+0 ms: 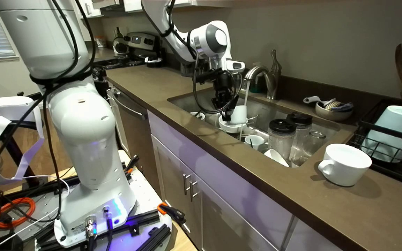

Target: Move the mug from the left side of the sink, put some water in it, then put it on the right side of the sink

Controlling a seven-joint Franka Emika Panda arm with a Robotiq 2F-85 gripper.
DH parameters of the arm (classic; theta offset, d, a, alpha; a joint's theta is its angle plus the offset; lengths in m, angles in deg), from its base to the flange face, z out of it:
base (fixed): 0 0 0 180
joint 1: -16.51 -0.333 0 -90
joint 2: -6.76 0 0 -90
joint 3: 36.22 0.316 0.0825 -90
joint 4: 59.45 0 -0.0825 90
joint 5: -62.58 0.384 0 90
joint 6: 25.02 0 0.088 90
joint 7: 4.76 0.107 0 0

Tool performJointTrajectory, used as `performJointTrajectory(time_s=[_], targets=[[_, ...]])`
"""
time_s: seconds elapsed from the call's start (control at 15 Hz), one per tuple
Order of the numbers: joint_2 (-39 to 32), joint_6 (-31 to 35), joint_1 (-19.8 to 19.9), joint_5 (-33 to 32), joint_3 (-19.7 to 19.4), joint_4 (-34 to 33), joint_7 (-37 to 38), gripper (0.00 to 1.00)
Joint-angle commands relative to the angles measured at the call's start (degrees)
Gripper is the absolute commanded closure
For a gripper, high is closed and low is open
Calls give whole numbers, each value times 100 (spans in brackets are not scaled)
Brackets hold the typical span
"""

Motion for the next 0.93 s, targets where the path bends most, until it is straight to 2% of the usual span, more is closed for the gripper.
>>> performJointTrajectory(time_s=[0.0,0.2,0.53,0.67,0.8,0.87], targets=[[297,108,-19,-21,14,137,-16,95],[481,691,21,146,-43,334,-163,95],[815,2067,71,484,-176,881,-597,95],[880,2521,43,972,-272,1056,-1133,95],[897,2736,-47,1822,-415,1161,-1971,95],[883,2713,-265,2256,-637,1175,-2392,95]])
